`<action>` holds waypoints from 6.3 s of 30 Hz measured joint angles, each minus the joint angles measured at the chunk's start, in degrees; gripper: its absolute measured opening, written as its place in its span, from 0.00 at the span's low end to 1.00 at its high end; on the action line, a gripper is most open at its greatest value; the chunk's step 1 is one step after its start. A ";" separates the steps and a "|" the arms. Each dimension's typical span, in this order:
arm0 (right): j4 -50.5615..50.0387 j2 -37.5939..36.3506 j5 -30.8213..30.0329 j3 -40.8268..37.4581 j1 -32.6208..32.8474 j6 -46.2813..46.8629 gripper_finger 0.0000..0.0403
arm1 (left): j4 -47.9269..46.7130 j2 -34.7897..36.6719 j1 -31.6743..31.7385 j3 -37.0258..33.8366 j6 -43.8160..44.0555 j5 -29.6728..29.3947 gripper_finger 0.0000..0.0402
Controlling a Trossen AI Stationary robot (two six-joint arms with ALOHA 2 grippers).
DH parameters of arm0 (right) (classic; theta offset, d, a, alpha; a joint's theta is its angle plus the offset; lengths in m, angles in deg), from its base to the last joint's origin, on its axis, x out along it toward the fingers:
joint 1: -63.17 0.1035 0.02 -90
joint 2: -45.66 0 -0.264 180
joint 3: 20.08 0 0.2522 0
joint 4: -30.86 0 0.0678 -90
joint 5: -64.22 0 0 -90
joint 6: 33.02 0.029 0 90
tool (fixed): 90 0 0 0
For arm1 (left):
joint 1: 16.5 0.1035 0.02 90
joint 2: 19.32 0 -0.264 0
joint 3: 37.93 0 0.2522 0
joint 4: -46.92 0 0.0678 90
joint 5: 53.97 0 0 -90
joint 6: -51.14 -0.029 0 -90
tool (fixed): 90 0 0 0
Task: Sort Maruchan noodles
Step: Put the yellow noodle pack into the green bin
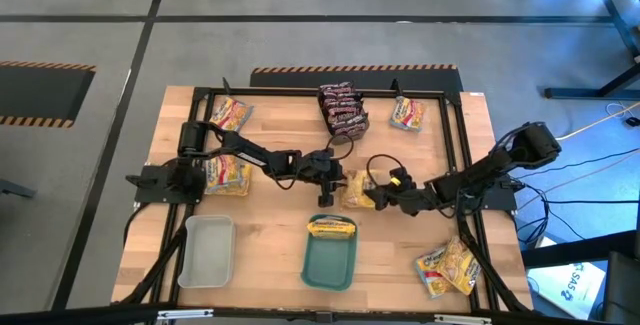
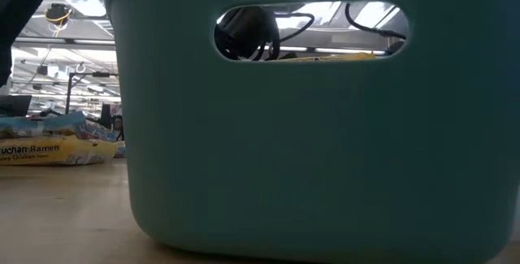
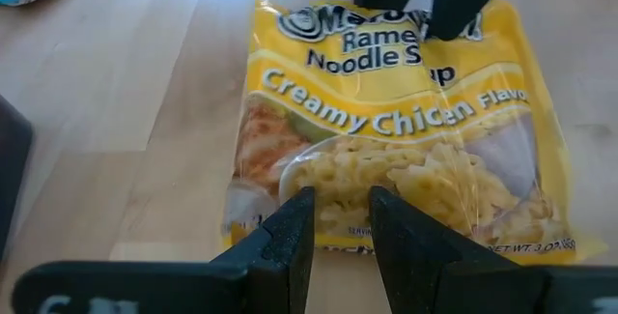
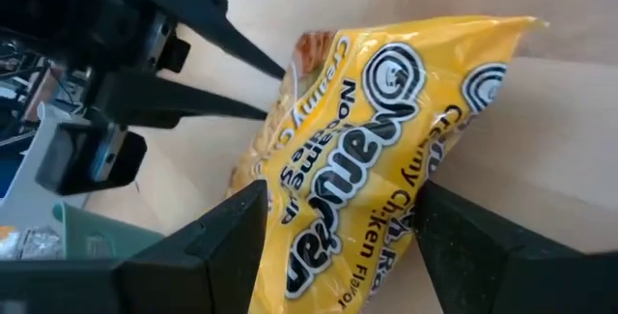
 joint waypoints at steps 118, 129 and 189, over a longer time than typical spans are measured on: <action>-64.05 19.79 30.13 70.83 5.17 -55.27 0.27 | -33.23 40.59 -25.45 -18.35 23.98 -18.66 0.24; -75.18 30.70 30.13 77.82 5.04 -55.64 0.27 | -32.96 40.59 -25.43 -18.35 23.82 -18.67 0.24; -90.65 16.67 22.09 73.99 21.41 -26.94 0.64 | -32.46 40.59 -25.43 -18.33 25.93 -21.82 0.24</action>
